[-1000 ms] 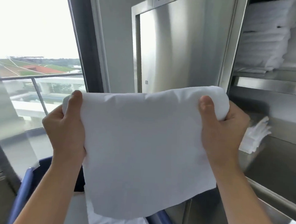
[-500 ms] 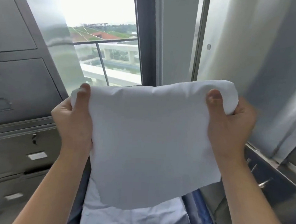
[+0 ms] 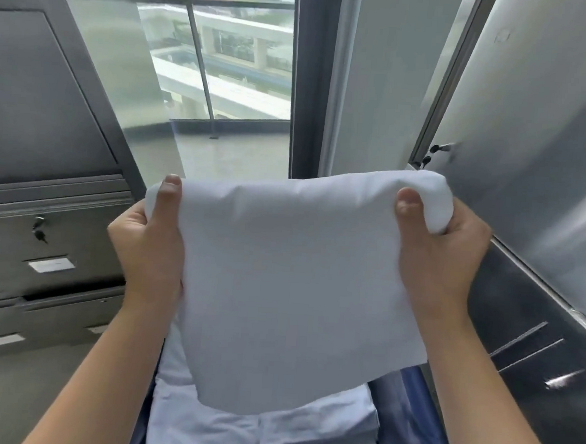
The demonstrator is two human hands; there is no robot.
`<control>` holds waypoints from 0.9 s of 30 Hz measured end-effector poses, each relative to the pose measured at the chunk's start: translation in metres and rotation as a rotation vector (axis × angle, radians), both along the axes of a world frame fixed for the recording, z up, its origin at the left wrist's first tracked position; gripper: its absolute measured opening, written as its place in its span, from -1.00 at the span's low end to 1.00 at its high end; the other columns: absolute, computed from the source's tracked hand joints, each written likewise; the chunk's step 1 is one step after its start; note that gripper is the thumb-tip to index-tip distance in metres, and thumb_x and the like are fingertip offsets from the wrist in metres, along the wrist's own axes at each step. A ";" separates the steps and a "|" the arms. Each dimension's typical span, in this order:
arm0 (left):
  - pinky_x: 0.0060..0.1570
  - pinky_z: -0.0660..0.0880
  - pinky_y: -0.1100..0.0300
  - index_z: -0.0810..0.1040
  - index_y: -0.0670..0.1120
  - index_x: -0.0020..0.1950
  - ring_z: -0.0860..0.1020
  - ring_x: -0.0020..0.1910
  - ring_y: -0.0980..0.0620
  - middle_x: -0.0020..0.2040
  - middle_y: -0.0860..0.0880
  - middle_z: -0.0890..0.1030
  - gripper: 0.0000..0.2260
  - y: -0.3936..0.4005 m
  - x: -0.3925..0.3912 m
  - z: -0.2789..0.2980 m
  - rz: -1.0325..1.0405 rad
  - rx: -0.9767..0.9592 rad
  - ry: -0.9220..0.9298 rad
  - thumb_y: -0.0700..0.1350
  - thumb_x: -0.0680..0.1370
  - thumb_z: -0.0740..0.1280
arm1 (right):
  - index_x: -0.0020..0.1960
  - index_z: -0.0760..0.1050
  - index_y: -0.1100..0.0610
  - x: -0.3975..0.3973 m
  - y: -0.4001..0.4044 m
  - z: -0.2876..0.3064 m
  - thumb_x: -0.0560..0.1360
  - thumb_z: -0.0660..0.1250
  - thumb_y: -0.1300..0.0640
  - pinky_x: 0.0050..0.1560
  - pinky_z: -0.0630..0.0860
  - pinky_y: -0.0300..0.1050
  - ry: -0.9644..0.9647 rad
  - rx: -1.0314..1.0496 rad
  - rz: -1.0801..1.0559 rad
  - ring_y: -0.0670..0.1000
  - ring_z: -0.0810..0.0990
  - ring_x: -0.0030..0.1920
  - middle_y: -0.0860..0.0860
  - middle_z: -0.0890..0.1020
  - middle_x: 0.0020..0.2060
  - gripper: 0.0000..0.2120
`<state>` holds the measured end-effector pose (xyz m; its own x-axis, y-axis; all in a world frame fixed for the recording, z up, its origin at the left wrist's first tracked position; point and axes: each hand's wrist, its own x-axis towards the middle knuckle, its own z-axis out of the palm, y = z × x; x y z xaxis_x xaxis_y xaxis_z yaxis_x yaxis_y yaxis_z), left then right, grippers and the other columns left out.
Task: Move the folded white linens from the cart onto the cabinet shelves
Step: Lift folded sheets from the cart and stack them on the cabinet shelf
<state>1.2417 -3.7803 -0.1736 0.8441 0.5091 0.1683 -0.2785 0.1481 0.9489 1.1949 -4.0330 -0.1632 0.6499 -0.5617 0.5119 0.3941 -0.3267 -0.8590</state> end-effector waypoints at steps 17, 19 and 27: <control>-0.40 0.30 0.21 0.32 -0.32 -0.32 0.31 -0.38 0.07 -0.38 -0.04 0.32 -0.39 -0.014 0.069 -0.195 -0.021 0.124 0.443 0.19 0.53 0.41 | -0.40 0.35 -0.06 0.080 -0.021 -0.174 0.47 0.41 -0.15 -0.44 0.32 -0.24 0.301 -0.092 0.036 -0.18 0.36 -0.46 -0.17 0.42 -0.53 -0.62; -0.42 0.31 0.23 0.30 -0.26 -0.32 0.31 -0.38 0.08 -0.40 0.00 0.32 -0.42 -0.022 0.074 -0.226 -0.027 0.151 0.502 0.20 0.54 0.40 | -0.40 0.35 -0.09 0.086 -0.032 -0.208 0.47 0.40 -0.16 -0.41 0.33 -0.19 0.363 -0.087 0.031 -0.14 0.38 -0.46 -0.17 0.42 -0.52 -0.63; -0.46 0.29 0.28 0.28 -0.08 -0.34 0.30 -0.45 0.14 -0.44 0.09 0.33 -0.51 -0.054 0.084 -0.332 -0.081 0.230 0.642 0.20 0.55 0.39 | -0.40 0.34 0.12 0.102 -0.064 -0.333 0.49 0.39 -0.19 -0.42 0.27 -0.14 0.498 -0.121 -0.020 -0.15 0.30 -0.47 -0.13 0.37 -0.52 -0.51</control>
